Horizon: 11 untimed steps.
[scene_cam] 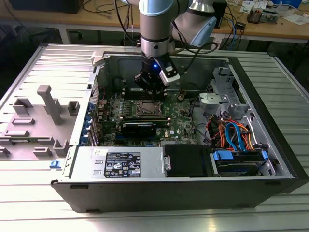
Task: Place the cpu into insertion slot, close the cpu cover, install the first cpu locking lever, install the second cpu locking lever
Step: 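Install the second cpu locking lever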
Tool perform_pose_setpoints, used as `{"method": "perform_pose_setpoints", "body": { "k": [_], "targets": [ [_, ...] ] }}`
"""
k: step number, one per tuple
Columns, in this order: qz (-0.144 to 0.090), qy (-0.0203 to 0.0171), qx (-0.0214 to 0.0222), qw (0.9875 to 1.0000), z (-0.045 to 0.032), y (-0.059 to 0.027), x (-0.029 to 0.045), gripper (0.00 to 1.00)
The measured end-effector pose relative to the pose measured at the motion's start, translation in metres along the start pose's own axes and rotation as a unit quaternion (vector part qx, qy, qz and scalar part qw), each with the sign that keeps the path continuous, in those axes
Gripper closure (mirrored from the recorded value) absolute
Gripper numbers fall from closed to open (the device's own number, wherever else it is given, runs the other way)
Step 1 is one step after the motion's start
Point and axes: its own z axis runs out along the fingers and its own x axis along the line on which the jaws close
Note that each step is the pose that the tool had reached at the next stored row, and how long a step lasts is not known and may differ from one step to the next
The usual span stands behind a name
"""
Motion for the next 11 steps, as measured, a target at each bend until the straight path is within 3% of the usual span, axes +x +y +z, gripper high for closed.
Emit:
{"method": "perform_pose_setpoints", "body": {
  "k": [5,11],
  "targets": [
    [0.000,0.0000,-0.0001,1.0000,-0.0008,-0.0023,-0.0001,0.89],
    [0.000,0.0000,-0.0001,1.0000,-0.0008,-0.0124,0.0000,0.89]
  ]
}}
